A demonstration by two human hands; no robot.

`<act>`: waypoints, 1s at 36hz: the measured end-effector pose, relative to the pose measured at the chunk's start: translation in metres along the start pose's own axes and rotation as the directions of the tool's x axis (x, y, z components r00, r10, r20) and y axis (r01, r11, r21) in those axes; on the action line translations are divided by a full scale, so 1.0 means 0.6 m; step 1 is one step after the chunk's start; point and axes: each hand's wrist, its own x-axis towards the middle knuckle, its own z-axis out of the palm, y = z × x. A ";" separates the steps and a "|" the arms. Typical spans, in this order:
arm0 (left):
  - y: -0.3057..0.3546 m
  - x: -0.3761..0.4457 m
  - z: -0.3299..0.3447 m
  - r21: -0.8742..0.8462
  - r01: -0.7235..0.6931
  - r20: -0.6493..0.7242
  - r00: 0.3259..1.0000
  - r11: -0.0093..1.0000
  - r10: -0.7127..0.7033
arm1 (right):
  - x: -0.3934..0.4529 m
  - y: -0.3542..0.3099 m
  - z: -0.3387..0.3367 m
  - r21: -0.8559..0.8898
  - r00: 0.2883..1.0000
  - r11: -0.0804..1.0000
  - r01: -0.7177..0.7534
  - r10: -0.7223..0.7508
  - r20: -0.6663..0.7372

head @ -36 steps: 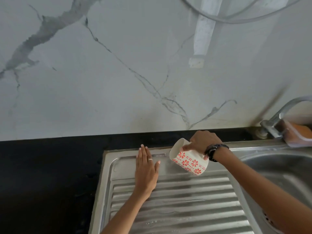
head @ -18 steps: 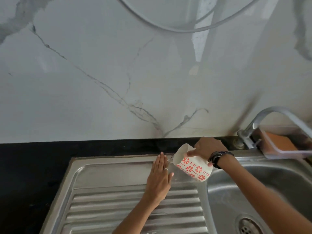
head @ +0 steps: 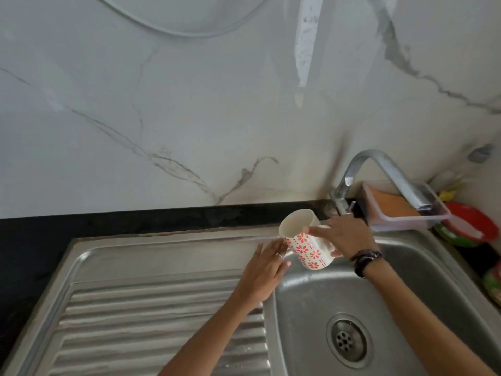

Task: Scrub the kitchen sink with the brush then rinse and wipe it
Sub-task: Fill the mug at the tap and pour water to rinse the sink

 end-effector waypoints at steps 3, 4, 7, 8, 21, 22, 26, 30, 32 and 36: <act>0.000 -0.036 -0.026 -0.076 0.065 -0.088 0.994 0.995 -0.071 | -0.032 0.002 0.018 0.287 0.997 0.958 -0.014 0.034 -0.065; -0.007 -0.051 -0.033 -0.085 0.093 -0.096 0.990 0.992 -0.101 | -0.043 0.000 0.028 0.343 0.995 0.939 -0.017 0.050 -0.086; -0.039 -0.104 -0.055 -0.099 0.152 -0.147 0.975 0.983 -0.165 | -0.073 -0.018 0.058 0.505 0.992 0.862 -0.036 0.092 -0.086; -0.052 -0.125 -0.066 -0.104 0.182 -0.166 0.966 0.978 -0.197 | -0.082 -0.028 0.068 0.559 0.993 0.829 -0.034 0.092 -0.077; -0.313 -0.317 -0.204 -0.010 0.704 -0.345 0.664 0.710 -0.663 | -0.152 -0.205 0.210 0.816 0.986 0.577 0.022 0.122 -0.113; -0.327 -0.326 -0.210 0.010 0.724 -0.351 0.648 0.690 -0.676 | -0.155 -0.219 0.219 0.820 0.985 0.572 0.016 0.132 -0.111; -0.355 -0.343 -0.216 0.101 0.767 -0.338 0.626 0.634 -0.703 | -0.166 -0.251 0.247 0.827 0.978 0.562 -0.005 0.174 -0.113; -0.349 -0.338 -0.204 0.155 0.770 -0.317 0.632 0.619 -0.707 | -0.177 -0.249 0.259 0.828 0.969 0.560 -0.009 0.209 -0.131; -0.349 -0.332 -0.202 0.149 0.763 -0.297 0.641 0.629 -0.708 | -0.183 -0.240 0.260 0.809 0.963 0.588 -0.005 0.220 -0.154; -0.349 -0.324 -0.196 0.151 0.741 -0.288 0.666 0.654 -0.688 | -0.195 -0.212 0.251 0.763 0.951 0.645 -0.035 0.255 -0.172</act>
